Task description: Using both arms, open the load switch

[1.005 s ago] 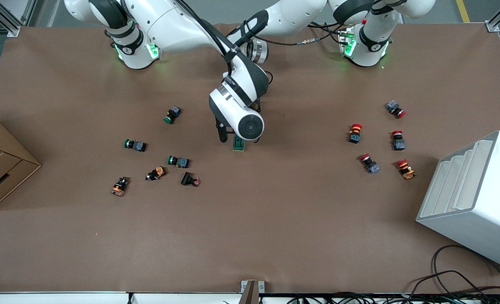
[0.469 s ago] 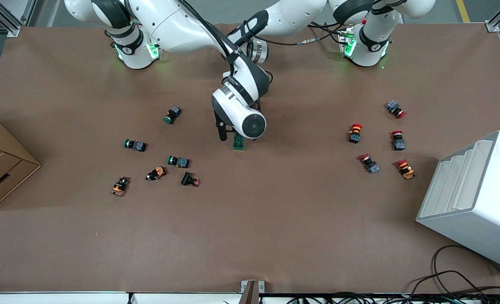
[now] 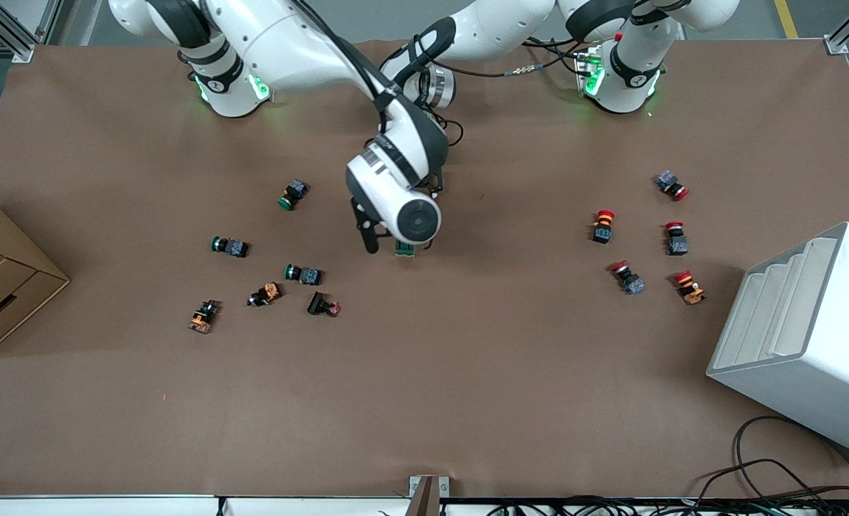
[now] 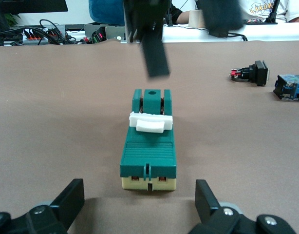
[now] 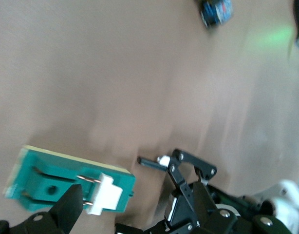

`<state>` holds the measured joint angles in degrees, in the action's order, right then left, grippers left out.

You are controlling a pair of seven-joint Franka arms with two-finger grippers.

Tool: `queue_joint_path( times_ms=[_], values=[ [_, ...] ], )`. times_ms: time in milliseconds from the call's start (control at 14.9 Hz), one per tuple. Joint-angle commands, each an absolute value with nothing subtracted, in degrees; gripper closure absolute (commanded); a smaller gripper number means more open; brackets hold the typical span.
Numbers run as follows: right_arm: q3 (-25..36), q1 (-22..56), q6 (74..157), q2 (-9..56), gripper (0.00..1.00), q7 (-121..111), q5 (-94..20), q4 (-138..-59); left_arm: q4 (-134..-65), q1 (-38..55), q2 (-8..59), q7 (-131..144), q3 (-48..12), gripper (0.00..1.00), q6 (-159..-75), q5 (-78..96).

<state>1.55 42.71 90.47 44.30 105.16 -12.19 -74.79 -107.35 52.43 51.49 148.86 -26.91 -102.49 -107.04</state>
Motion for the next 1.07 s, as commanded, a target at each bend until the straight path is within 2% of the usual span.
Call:
queue_joint_path(
  times_ms=[0,402,737,1005],
  values=[
    [1.23,37.11,88.15,38.87,0.0,91.2,-6.8,-75.15,-106.96,52.56,51.86,149.68,-26.63,0.0,-101.87,-106.96],
    [1.32,21.13,86.76,29.46,0.0,51.67,-4.13,-75.67,-105.3,52.47,50.89,149.15,-27.16,0.0,-101.87,-104.61],
    [1.32,7.06,84.73,23.65,0.0,11.42,-1.16,-75.67,-100.38,52.38,48.7,139.95,-29.09,0.0,-101.87,-93.28],
    [1.32,0.28,83.85,20.31,0.0,-2.1,2.29,-75.59,-92.75,51.77,46.76,127.92,-30.24,0.0,-101.95,-81.77]
  ],
)
